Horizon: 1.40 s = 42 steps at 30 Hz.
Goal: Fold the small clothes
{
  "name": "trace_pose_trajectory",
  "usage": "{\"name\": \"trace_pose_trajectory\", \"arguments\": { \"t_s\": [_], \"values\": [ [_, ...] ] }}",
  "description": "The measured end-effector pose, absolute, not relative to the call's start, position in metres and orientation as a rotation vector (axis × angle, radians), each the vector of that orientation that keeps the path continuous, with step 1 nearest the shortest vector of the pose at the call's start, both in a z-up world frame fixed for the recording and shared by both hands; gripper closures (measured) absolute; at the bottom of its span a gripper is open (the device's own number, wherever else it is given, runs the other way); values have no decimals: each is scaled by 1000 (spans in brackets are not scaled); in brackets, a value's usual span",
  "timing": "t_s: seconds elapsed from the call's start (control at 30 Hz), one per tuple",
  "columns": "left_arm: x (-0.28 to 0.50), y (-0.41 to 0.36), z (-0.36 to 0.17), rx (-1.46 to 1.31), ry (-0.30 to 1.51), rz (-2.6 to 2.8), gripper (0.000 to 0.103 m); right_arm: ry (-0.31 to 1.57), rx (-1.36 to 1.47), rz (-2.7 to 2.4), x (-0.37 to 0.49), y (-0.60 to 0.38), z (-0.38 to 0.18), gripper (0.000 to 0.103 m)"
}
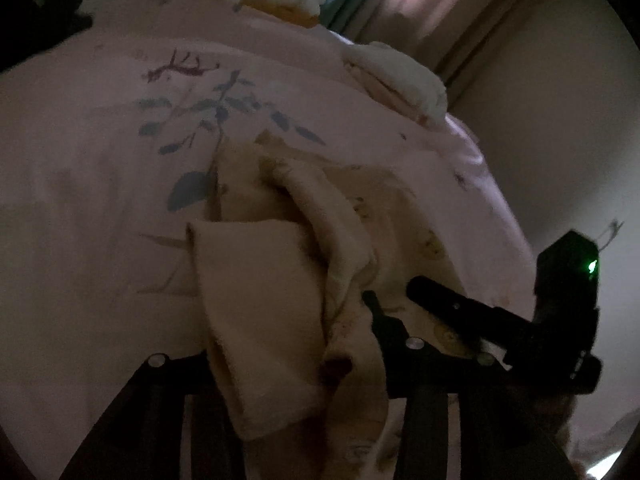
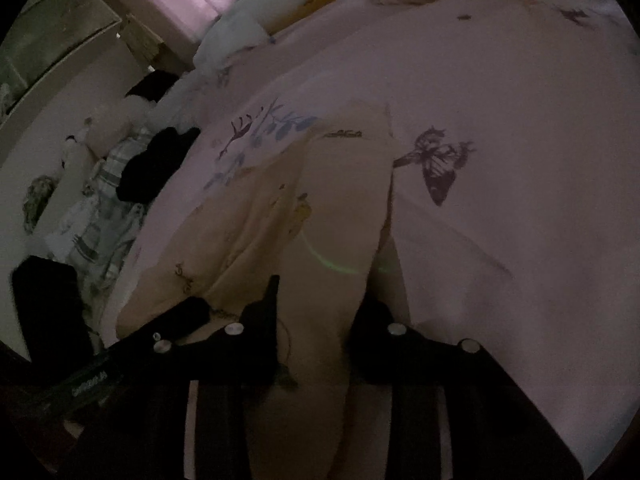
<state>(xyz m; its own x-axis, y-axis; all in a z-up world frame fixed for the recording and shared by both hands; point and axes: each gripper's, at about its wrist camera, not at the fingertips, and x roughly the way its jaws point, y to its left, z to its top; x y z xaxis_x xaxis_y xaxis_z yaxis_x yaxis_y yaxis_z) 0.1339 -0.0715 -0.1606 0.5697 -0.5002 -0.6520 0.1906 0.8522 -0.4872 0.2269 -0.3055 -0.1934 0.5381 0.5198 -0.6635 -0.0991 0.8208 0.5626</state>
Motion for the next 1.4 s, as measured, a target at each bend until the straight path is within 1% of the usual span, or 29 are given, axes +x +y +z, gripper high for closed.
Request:
{"name": "trace_pose_trajectory", "arguments": {
  "t_s": [0.07,0.13,0.2,0.3,0.43,0.53,0.57,0.67,0.73,0.8,0.83,0.87,0.9,0.97,1.2,1.3,1.4],
  "values": [
    [130,-64,-163,-434,883,-443,55,933,482,374,223,-308,-194,70],
    [126,-61,-165,-461,881,-456,53,930,449,344,220,-302,-190,65],
    [124,-54,-163,-455,881,-422,44,930,398,299,219,-298,-183,57],
    [120,-47,-160,-444,869,-415,44,934,336,234,213,-302,-176,51],
    [114,-41,-155,-431,867,-361,44,944,314,153,205,-310,-170,49],
    [112,-34,-147,-402,864,-321,43,954,302,82,198,-311,-164,46],
    [109,-33,-146,-395,867,-326,43,963,287,57,197,-310,-161,43],
    [104,-39,-140,-354,851,-332,42,974,229,29,187,-306,-151,42],
    [98,-46,-133,-292,839,-319,34,974,203,27,182,-302,-145,32],
    [89,-54,-126,-219,811,-320,22,957,195,55,175,-296,-136,11],
    [85,-57,-123,-199,792,-330,20,947,193,69,172,-293,-133,8],
    [82,-59,-121,-187,774,-341,14,939,187,81,169,-290,-131,5],
    [80,-61,-119,-177,767,-337,8,932,175,94,167,-286,-128,3],
    [80,-64,-119,-163,766,-331,3,927,121,105,163,-277,-124,2],
    [88,-66,-124,-208,812,-330,2,917,-64,33,156,-260,-121,1],
    [87,-71,-123,-176,825,-348,1,929,-70,45,153,-262,-120,1],
    [83,-76,-119,-141,777,-329,1,940,-56,46,153,-265,-119,1]
  ]
}}
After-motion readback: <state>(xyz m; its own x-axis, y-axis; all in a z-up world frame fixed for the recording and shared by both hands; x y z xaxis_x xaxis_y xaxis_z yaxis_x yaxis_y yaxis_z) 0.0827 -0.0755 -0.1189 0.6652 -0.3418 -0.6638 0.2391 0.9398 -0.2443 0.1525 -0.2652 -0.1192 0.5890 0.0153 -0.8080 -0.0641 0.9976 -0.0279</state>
